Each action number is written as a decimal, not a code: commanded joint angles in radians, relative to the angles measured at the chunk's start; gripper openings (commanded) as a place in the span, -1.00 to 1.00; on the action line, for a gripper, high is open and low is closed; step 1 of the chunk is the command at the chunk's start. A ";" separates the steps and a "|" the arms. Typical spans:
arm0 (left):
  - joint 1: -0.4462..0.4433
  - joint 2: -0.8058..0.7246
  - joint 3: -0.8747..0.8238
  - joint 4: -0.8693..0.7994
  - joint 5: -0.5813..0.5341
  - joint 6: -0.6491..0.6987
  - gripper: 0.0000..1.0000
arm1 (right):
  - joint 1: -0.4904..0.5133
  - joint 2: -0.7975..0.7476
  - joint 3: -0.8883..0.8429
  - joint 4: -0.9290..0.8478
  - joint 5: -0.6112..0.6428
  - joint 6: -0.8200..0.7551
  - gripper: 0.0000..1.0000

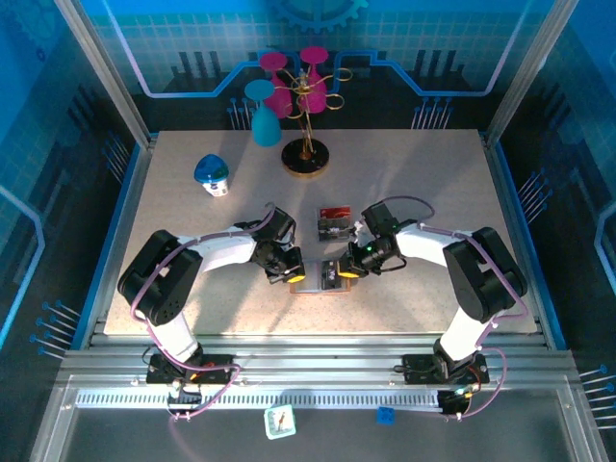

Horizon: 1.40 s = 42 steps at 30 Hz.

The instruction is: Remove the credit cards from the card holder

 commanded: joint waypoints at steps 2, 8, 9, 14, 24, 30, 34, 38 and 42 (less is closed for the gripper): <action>-0.006 0.023 -0.001 -0.052 -0.024 0.027 -0.85 | -0.010 -0.020 0.029 -0.046 0.012 -0.017 -0.80; -0.006 0.026 0.002 -0.050 -0.021 0.027 -0.85 | 0.008 -0.008 0.024 0.006 -0.033 0.022 -0.77; -0.005 0.027 0.003 -0.050 -0.021 0.027 -0.85 | 0.012 -0.006 0.020 0.018 -0.039 0.031 -0.76; -0.007 0.028 0.008 -0.052 -0.021 0.029 -0.85 | 0.030 -0.009 0.011 0.055 -0.056 0.072 -0.70; -0.007 0.031 0.009 -0.050 -0.020 0.030 -0.85 | 0.043 -0.034 -0.002 0.063 -0.051 0.097 -0.69; -0.006 0.012 0.004 -0.048 -0.030 0.025 -0.85 | 0.043 -0.039 -0.002 0.061 -0.046 0.101 -0.72; -0.007 -0.003 0.017 -0.057 -0.030 0.024 -0.83 | 0.043 -0.045 -0.002 0.061 -0.043 0.103 -0.76; -0.006 -0.027 0.037 -0.065 -0.042 0.023 -0.80 | 0.043 -0.054 -0.002 0.055 -0.040 0.103 -0.79; -0.005 -0.052 0.051 -0.067 -0.054 0.024 -0.79 | 0.043 -0.067 0.004 0.043 -0.033 0.097 -0.82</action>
